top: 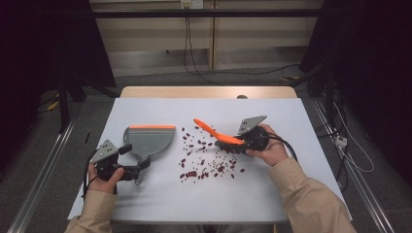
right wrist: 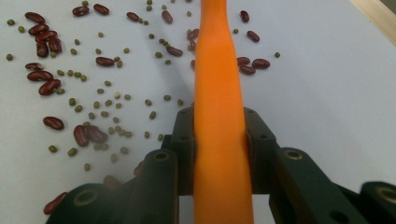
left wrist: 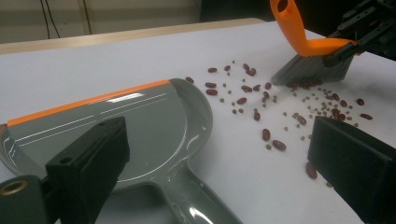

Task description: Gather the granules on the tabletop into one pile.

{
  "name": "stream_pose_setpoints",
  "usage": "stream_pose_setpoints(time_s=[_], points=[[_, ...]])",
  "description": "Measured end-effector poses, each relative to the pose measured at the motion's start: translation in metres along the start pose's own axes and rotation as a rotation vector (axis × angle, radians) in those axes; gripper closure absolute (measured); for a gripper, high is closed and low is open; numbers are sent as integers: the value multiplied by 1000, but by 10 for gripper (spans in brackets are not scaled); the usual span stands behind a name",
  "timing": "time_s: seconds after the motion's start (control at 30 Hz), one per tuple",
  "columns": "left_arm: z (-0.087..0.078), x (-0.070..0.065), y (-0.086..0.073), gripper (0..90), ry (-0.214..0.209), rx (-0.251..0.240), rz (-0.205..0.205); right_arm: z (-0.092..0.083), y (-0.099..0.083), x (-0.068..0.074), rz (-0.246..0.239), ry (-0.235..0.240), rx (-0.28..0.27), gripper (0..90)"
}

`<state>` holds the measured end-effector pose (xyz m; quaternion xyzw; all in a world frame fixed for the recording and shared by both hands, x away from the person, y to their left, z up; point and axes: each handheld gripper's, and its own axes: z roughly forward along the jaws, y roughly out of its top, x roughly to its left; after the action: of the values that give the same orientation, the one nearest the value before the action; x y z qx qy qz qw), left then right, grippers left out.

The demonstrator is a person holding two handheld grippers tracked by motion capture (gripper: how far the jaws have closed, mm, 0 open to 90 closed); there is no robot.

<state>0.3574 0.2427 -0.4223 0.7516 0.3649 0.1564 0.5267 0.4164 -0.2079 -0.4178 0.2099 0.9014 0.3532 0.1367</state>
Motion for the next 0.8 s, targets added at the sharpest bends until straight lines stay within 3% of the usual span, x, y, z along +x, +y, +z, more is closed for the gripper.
stream_pose_setpoints(time_s=[0.1, 0.33, 0.5, 0.8], points=[[-1, 0, 0, 53, -1, -3, 3, -6, 2, -3, 14, -23, -32, 716], [-1, -1, 1, 53, -9, -9, -7, -9, 10, -28, 96, -88, -100, 716], [-1, 0, 0, 53, -16, -7, -7, 9, 20, -46, 146, -138, -124, 716], [0, 1, -2, 53, -17, 4, -20, 59, 45, -62, 108, -168, -88, 715]])
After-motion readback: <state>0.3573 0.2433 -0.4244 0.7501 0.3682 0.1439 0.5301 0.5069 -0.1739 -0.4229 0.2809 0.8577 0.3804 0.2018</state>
